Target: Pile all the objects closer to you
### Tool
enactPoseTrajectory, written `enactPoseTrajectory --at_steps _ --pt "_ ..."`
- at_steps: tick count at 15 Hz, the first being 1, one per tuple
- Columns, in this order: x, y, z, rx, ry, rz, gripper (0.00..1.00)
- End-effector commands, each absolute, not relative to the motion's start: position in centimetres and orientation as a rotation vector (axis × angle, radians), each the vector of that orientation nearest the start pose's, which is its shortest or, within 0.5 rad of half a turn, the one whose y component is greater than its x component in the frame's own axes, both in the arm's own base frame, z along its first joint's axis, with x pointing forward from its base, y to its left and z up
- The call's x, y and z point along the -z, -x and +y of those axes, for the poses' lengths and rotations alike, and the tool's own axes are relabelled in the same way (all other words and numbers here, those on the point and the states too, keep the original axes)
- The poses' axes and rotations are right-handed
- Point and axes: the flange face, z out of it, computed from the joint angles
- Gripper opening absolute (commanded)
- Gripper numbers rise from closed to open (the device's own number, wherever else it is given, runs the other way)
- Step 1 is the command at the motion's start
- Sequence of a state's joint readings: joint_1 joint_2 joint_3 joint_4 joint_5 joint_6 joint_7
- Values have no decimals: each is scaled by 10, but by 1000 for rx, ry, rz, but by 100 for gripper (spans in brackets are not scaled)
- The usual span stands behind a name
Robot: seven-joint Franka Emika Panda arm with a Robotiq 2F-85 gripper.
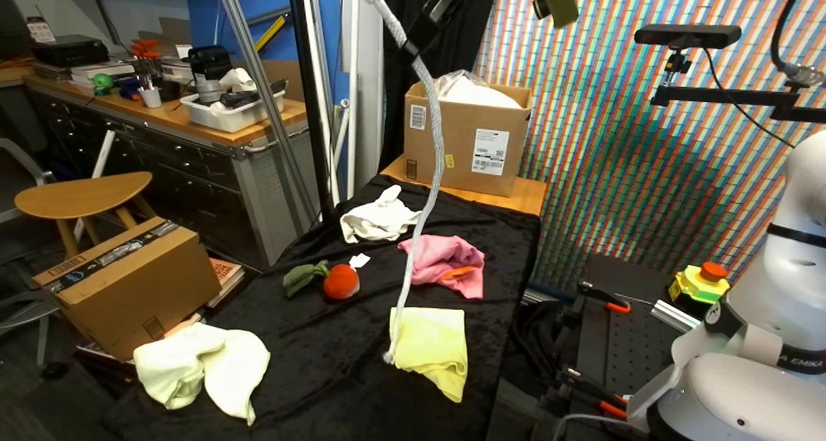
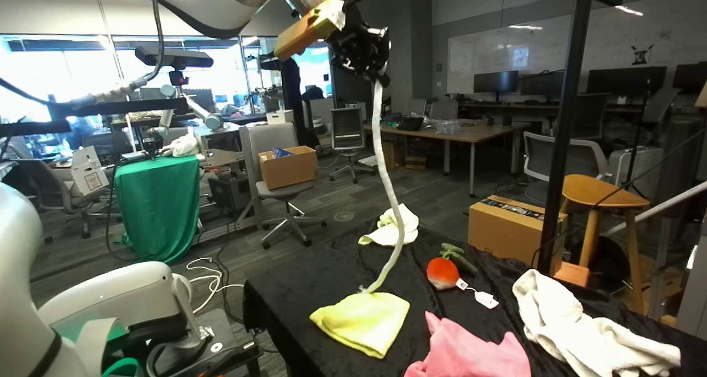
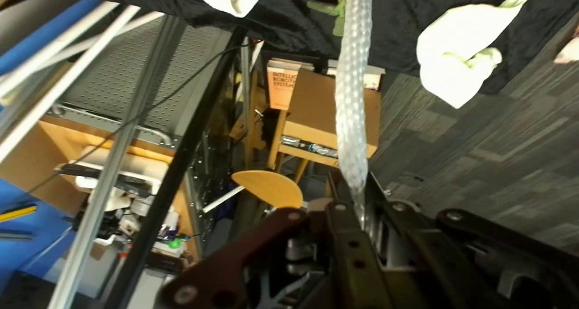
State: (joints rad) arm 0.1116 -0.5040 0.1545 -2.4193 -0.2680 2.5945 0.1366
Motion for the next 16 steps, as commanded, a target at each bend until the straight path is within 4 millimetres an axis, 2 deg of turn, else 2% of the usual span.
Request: enactPoseTrajectory --at_steps 1,4,9,12,16 --pt "-589 -414 92 1265 3043 -188 9" --pt "-595 -414 65 1338 3046 54 9" --pt "-591 -414 26 1426 3043 458 9" --pt "-581 -415 8 1455 3093 651 9" --pt "-557 -416 -14 1430 3190 828 9"
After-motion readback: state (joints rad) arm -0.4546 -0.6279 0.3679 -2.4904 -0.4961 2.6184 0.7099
